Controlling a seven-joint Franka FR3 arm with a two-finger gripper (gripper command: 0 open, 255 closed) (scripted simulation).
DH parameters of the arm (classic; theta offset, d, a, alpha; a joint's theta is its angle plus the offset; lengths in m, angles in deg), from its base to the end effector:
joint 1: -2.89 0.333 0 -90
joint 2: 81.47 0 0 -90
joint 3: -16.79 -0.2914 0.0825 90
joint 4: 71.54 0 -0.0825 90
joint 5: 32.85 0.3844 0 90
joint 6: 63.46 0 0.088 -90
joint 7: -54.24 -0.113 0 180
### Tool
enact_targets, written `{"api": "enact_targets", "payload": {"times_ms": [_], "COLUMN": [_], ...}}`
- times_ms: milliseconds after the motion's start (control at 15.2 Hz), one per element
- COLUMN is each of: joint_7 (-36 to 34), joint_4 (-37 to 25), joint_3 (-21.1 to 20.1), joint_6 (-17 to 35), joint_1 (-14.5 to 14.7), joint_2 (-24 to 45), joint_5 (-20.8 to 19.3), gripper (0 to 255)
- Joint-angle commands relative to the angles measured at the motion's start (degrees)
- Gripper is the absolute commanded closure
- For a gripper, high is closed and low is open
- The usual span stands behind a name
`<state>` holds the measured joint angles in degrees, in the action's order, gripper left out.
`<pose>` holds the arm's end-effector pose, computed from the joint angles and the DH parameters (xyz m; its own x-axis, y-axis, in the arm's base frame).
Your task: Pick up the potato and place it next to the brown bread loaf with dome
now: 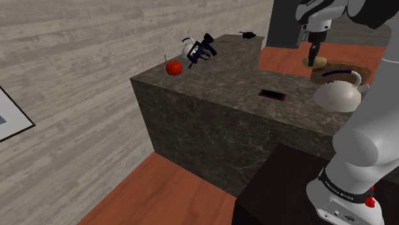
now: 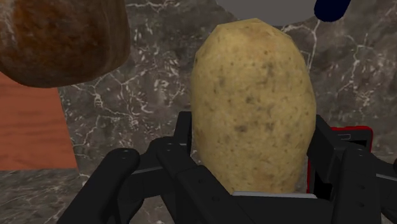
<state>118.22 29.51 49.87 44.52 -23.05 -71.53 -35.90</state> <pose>0.3173 -0.5083 0.4443 0.9844 0.1053 -0.1412 0.1118 -0.9930 0.0392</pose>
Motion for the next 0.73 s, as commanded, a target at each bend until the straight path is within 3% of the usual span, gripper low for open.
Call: {"api": "enact_targets", "payload": {"times_ms": [0, 660], "joint_7": [0.1, 0.1], "joint_4": [0.9, 6.0], "joint_3": [0.0, -0.3], "joint_6": [1.4, 8.5], "joint_1": [-0.1, -0.5], "joint_2": [0.6, 2.9], "joint_5": [0.3, 1.5], "gripper": [255, 255]}}
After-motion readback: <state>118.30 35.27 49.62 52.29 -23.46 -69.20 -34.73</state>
